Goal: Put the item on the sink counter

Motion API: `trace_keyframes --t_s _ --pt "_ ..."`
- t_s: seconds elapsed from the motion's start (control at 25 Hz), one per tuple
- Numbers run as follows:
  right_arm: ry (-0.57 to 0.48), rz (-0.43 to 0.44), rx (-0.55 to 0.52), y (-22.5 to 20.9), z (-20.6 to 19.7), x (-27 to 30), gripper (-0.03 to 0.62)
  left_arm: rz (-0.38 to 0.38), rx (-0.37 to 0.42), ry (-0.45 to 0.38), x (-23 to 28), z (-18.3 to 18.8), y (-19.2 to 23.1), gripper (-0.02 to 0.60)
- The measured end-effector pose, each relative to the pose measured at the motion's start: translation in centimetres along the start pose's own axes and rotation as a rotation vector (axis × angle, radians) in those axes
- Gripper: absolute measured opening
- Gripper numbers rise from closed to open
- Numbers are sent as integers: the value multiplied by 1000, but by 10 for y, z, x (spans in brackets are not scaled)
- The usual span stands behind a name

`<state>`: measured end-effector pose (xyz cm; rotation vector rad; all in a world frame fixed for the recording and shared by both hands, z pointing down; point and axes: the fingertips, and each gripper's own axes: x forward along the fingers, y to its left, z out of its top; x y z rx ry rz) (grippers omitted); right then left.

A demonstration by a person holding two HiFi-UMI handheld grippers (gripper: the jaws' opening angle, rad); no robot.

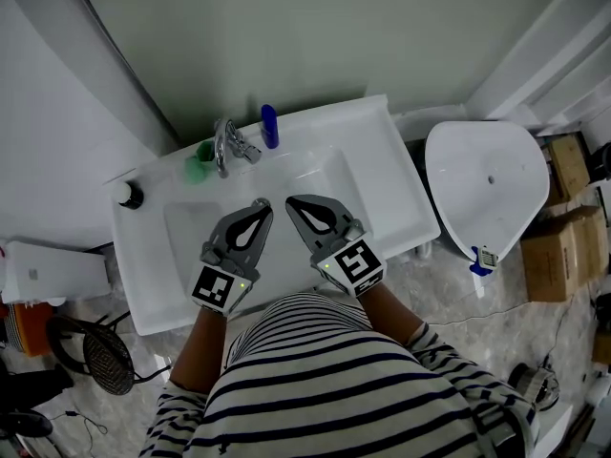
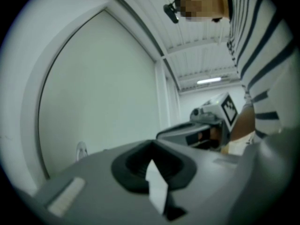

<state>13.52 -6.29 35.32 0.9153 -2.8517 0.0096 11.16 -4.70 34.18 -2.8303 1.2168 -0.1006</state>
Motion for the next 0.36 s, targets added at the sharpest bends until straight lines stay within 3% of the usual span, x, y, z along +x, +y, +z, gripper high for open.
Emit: trace_keyframes --t_s 0.36 --pt "1 22 25 3 -6 -2 6 -14 -21 53 2 -13 -4 6"
